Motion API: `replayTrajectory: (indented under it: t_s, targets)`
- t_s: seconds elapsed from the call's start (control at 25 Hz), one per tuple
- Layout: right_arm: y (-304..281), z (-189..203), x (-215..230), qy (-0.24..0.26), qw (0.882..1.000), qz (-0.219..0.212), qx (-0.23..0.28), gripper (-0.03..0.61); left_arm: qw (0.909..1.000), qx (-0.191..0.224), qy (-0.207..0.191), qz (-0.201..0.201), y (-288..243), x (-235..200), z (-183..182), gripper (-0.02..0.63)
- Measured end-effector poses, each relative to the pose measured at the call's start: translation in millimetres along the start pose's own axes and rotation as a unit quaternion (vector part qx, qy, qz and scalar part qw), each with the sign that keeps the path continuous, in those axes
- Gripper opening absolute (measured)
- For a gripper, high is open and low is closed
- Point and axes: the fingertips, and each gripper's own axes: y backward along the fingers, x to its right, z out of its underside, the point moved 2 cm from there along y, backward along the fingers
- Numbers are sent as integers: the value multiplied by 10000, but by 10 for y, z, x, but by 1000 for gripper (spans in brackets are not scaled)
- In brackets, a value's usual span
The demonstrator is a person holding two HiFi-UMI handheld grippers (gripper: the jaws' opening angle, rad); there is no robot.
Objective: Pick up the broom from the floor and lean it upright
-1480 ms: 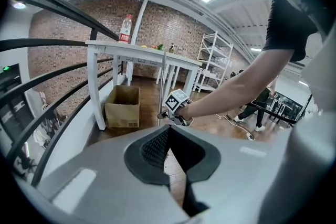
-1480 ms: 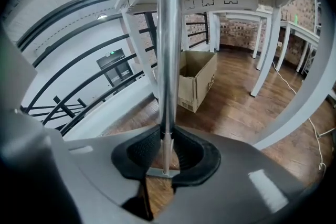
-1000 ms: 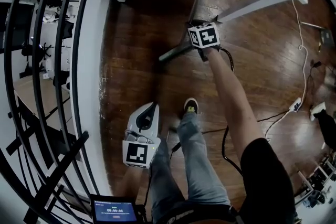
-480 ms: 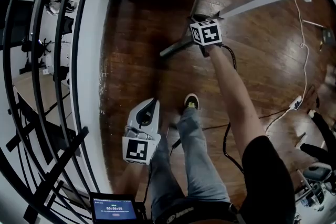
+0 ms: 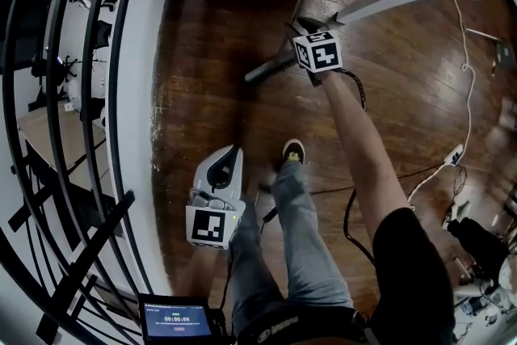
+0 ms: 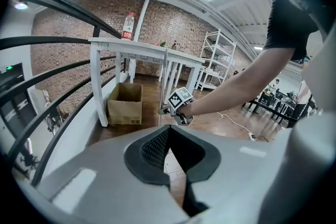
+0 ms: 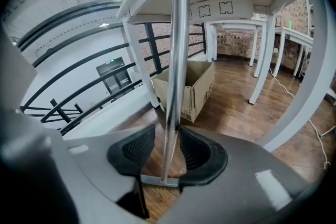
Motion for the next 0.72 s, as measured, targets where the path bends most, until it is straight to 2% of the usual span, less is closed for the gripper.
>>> replayTrajectory:
  t_s: [0.36, 0.48, 0.56, 0.6, 0.72]
  targets:
    - [414, 115, -113, 95, 9999, 55, 104, 152, 9998, 125, -111, 113, 155, 68, -113, 11]
    - [769, 122, -346, -57, 9991, -168, 383, 100, 9994, 232, -175, 202, 248, 122, -163, 11]
    - [1060, 101, -585, -66, 9975, -304, 627, 27, 9992, 249, -204, 258, 343, 172, -227, 11]
    - [1200, 90, -719, -33, 9967, -380, 715, 9, 9989, 288, -238, 269, 395, 190, -265, 11]
    - [1632, -16, -1162, 136, 9932, -682, 933, 5, 9984, 351, -327, 306, 553, 230, -428, 11]
